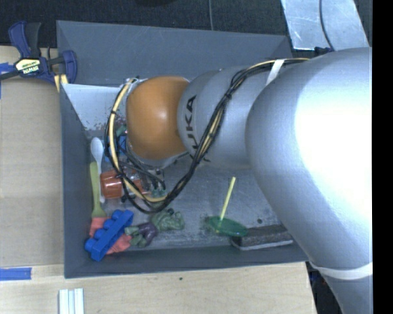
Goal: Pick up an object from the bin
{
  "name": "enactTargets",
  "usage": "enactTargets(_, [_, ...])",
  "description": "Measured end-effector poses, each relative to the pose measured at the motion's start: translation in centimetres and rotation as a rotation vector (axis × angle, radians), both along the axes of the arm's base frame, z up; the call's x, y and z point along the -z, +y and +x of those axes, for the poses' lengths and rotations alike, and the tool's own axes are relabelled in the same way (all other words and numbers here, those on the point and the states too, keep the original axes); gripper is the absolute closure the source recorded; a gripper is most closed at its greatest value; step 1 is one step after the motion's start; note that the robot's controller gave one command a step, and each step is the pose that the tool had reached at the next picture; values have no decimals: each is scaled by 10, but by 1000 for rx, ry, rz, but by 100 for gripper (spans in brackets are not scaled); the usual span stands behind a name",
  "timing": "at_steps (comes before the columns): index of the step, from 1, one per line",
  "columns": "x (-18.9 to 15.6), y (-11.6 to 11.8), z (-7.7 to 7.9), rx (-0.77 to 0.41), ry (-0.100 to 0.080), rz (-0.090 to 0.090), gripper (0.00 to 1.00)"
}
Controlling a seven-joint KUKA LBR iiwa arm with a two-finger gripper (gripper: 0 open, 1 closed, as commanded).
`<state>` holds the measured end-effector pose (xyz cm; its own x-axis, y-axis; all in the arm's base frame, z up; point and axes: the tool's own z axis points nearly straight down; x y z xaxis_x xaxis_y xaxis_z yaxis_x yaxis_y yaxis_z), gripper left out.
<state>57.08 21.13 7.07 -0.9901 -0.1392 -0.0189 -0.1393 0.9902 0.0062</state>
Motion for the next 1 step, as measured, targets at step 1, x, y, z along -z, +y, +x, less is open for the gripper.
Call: enactTargets(1, [0, 0, 0, 1, 0, 0, 100])
